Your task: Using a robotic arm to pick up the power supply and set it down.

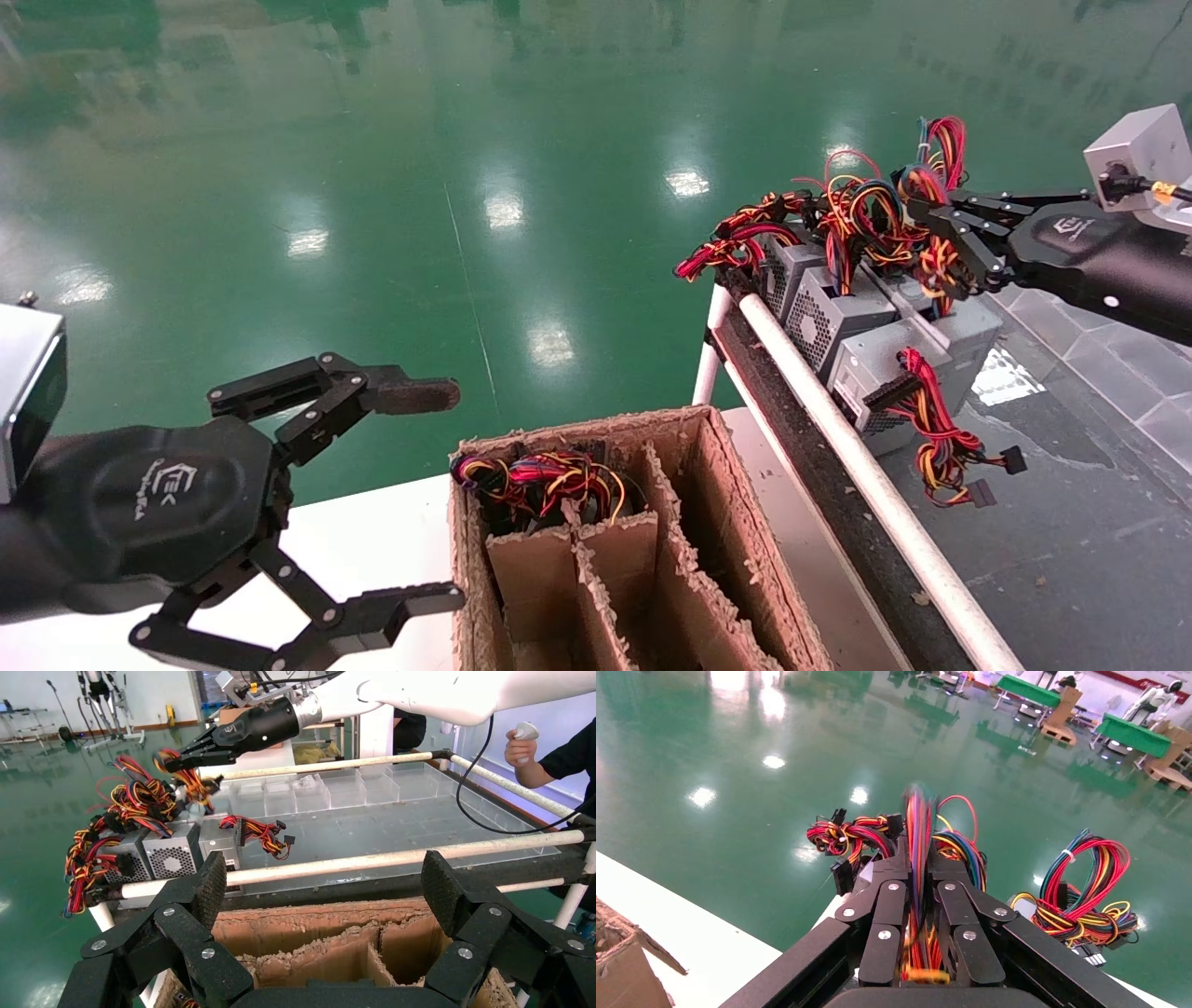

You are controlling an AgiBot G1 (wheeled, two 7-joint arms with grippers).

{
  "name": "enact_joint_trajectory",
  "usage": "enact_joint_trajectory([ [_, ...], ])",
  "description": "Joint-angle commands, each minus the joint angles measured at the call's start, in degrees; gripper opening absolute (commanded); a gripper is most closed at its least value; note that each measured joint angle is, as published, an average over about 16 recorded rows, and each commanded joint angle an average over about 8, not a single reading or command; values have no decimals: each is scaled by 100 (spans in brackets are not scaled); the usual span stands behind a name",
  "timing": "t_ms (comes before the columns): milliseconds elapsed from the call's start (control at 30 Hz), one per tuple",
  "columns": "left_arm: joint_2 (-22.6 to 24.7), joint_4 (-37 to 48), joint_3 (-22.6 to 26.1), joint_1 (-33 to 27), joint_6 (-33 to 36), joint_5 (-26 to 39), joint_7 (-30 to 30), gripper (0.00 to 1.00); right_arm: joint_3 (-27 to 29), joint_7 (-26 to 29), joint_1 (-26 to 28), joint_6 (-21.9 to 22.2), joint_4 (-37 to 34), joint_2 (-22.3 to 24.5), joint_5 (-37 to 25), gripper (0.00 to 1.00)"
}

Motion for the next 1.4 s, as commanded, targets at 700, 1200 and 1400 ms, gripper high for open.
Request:
enact_joint_trajectory([
  [700,-3,0,7,-1,-3,-5,3,100,43,-340,146,-200,-505,165,21,100],
  [1200,-4,4,10,-2,-6,-7,7,100,467,-103,-125,-648,149,282,973,100],
  [1400,-5,6,12,-3,-5,-8,8,100,413,100,-342,-800,581,352,1150,100],
])
